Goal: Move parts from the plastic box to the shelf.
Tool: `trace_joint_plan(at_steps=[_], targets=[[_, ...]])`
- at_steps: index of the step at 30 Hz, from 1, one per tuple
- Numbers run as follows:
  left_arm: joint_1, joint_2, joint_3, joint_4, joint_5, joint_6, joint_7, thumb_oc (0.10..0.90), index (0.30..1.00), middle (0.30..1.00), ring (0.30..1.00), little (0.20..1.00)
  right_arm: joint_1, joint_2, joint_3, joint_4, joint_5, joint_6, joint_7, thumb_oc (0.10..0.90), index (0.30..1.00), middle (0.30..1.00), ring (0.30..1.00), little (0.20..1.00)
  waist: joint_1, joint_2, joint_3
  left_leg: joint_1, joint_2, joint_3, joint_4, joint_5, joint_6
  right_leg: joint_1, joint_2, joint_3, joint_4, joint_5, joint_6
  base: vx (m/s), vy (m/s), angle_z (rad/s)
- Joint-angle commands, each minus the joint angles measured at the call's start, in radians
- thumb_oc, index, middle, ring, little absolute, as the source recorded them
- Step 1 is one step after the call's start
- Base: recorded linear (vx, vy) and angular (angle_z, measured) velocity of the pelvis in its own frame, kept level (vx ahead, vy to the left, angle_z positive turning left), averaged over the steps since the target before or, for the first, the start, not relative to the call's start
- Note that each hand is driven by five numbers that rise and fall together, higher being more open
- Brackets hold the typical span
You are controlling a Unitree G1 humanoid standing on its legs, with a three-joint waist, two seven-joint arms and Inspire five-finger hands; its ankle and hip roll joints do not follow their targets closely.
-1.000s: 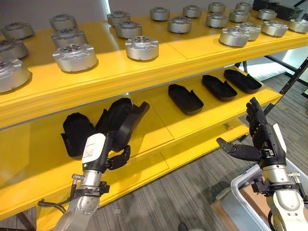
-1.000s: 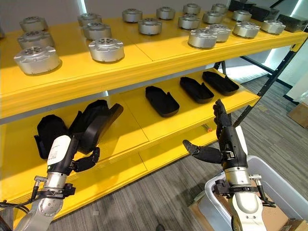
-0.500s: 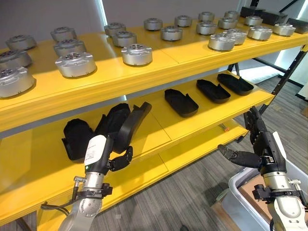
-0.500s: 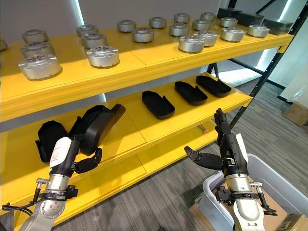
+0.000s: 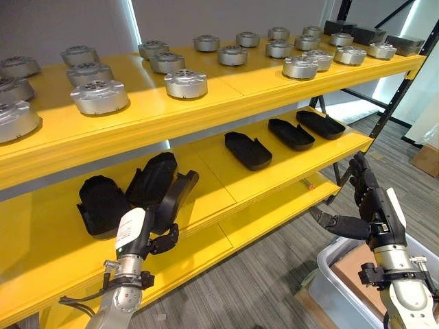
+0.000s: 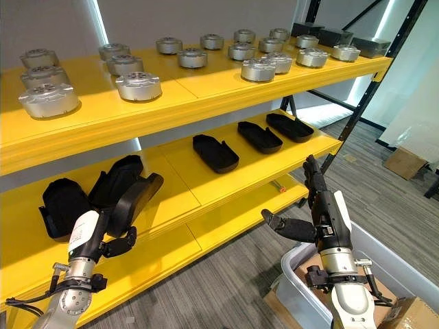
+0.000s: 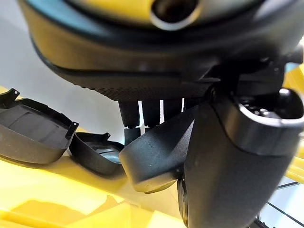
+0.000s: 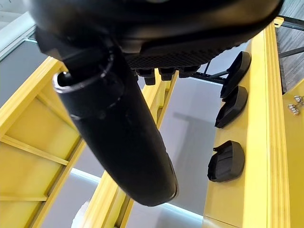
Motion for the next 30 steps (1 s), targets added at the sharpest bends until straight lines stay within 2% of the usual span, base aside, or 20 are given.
trace_joint_plan(at_steps=[1,4,17,30], targets=[[-0.188,0.032,0.043,-0.057,-0.007,-0.070,0.113,0.400,0.300,0.300,0.300,0.300,-0.084,-0.011,-0.027,-0.066,0.001,-0.090,-0.025,0.900,1.000,1.000,1.000,1.000,0.000,-0.006,-0.034,0.071,-0.041,0.014,-0.002,-0.098,0.021,-0.025,0.060,-0.007,0.020,-0.009,0.005,0.03,-0.018,-0.02],[-0.246,0.053,0.064,-0.038,0.035,-0.044,0.154,0.400,0.300,0.300,0.300,0.300,-0.059,-0.012,-0.041,-0.079,0.021,-0.085,-0.006,0.900,1.000,1.000,1.000,1.000,-0.032,0.006,-0.029,0.080,-0.036,0.032,-0.003,-0.111,0.017,-0.033,0.068,0.008,0.018,-0.009,0.009,0.09,-0.005,-0.09],[-0.304,0.062,0.077,-0.075,0.043,-0.043,0.196,0.400,0.300,0.300,0.300,0.300,-0.055,-0.006,-0.038,-0.089,0.017,-0.089,-0.009,0.900,1.000,1.000,1.000,1.000,-0.044,0.006,-0.038,0.085,-0.037,0.048,-0.003,-0.115,0.015,-0.036,0.068,0.024,0.017,-0.001,0.013,0.02,0.007,-0.09],[-0.321,0.108,0.103,-0.007,0.081,-0.001,0.226,0.400,0.300,0.300,0.300,0.300,-0.066,-0.018,-0.029,-0.092,0.015,-0.085,-0.009,0.900,1.000,1.000,1.000,1.000,-0.046,0.013,-0.033,0.098,-0.035,0.053,-0.003,-0.127,0.012,-0.029,0.068,0.032,0.014,-0.005,0.016,0.01,0.005,0.00]])
